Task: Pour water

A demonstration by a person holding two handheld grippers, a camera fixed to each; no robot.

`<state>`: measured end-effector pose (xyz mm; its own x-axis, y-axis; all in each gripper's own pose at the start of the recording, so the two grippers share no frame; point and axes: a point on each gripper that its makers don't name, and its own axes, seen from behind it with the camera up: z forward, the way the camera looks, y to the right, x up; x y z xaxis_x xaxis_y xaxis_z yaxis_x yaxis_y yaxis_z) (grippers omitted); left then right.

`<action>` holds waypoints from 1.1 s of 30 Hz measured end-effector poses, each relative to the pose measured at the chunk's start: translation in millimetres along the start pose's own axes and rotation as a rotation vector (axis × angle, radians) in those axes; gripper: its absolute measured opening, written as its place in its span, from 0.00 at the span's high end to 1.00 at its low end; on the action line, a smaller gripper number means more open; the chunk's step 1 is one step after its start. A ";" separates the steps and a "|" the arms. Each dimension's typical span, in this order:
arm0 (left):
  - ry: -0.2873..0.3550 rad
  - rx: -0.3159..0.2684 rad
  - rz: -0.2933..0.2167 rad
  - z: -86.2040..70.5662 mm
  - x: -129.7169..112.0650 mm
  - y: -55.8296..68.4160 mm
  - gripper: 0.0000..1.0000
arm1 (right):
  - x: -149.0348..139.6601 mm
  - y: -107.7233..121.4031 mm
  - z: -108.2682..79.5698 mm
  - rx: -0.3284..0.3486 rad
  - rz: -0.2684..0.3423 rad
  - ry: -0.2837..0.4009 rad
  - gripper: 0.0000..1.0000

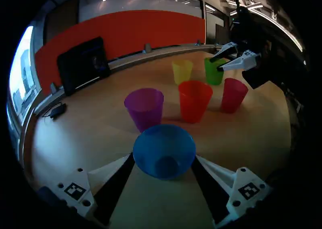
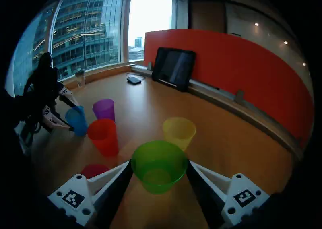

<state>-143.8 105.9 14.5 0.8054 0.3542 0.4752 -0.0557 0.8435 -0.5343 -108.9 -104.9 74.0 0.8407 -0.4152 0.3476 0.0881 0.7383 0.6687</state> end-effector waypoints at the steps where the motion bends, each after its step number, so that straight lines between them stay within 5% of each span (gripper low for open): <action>1: -0.004 -0.001 -0.001 -0.2 -1.1 0.1 0.01 | -0.7 0.1 0.3 0.000 0.000 -0.002 0.07; 33: 0.016 -0.018 -0.018 -14.8 1.0 6.8 0.01 | -31.0 5.6 9.5 0.013 -0.034 -0.103 0.06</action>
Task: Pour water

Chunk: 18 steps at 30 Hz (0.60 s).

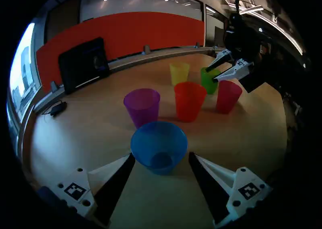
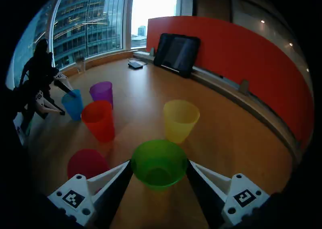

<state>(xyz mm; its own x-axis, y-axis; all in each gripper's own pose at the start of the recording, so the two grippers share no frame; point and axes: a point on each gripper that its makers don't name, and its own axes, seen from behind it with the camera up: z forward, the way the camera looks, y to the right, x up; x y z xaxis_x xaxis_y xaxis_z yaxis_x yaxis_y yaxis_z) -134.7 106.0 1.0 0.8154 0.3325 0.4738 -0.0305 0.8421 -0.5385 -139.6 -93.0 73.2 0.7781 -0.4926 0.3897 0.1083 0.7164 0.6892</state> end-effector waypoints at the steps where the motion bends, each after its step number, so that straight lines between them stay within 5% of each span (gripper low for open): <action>1: 0.001 0.000 0.001 -0.1 0.4 0.2 0.01 | -0.3 -0.1 -0.2 0.001 0.000 -0.001 0.06; 18: 0.010 0.002 0.005 -3.6 5.4 -0.2 0.01 | 6.9 -1.9 -11.3 0.004 0.008 0.017 0.00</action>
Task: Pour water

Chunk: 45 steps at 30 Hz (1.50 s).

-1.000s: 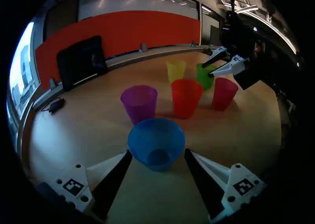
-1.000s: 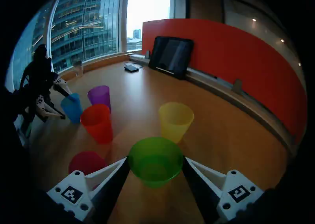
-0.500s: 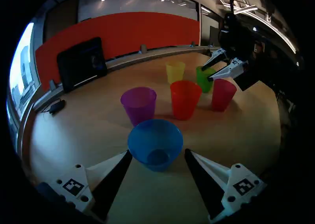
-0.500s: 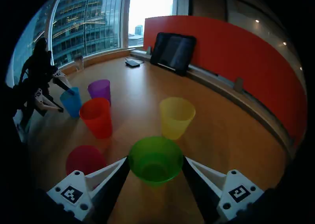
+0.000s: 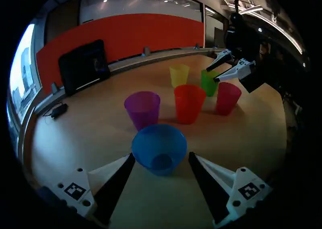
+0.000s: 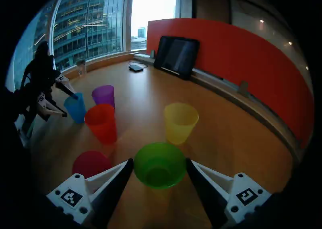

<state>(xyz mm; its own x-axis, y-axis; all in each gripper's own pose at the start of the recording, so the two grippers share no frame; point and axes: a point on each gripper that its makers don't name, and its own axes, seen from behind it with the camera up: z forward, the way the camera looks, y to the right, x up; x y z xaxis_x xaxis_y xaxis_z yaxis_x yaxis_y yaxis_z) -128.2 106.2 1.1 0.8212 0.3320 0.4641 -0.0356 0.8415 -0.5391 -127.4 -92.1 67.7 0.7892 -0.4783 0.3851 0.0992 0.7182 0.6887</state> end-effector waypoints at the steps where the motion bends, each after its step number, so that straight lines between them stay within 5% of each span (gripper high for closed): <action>1: 0.001 0.000 0.000 -0.4 0.3 0.2 0.01 | 0.5 -0.1 -0.9 -0.001 -0.002 0.001 0.00; 30: 0.087 0.039 -0.013 -36.4 19.9 -4.3 0.01 | 43.1 -18.0 -43.2 -0.056 -0.038 0.120 0.01; 45: 0.193 0.172 -0.066 -78.8 23.5 -34.2 0.01 | 65.5 -32.1 -93.1 -0.200 -0.035 0.274 0.00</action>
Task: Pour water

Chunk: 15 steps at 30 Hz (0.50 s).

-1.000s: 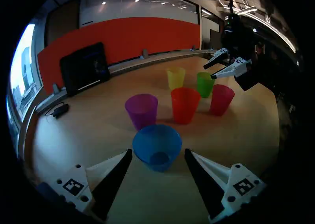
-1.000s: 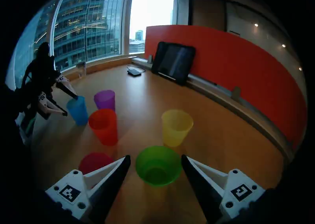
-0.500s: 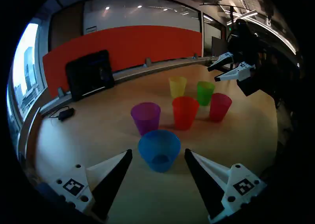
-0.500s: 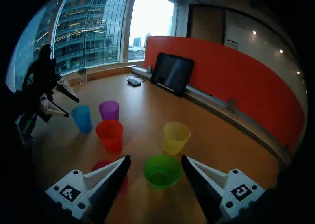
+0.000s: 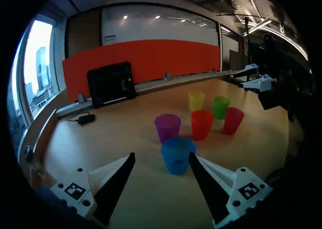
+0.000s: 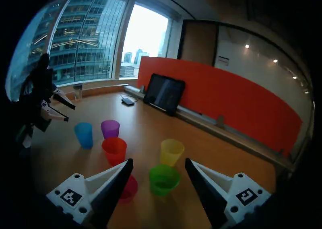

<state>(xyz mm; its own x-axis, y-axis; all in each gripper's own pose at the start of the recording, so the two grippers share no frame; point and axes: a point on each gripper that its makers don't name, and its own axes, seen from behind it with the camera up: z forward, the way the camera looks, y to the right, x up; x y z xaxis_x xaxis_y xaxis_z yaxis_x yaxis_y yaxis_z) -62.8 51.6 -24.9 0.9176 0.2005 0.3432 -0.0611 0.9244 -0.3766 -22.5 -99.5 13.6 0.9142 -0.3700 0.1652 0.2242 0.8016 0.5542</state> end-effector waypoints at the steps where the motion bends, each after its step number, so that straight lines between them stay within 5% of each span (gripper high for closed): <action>1: 0.009 0.010 0.000 -2.0 1.2 -1.6 0.01 | 1.7 -0.5 -2.7 -0.011 0.000 0.010 0.00; 15: 0.162 0.134 0.005 -25.4 26.0 -10.8 0.01 | 24.2 16.4 -40.0 -0.223 0.060 0.158 0.00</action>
<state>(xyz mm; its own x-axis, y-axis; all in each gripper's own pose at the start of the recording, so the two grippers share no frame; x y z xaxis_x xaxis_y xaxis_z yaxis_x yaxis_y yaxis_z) -28.3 38.6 -33.7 0.9677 0.1604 0.1945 -0.1078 0.9607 -0.2560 16.8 -76.5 -5.9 0.9655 -0.2549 0.0530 0.2210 0.9099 0.3511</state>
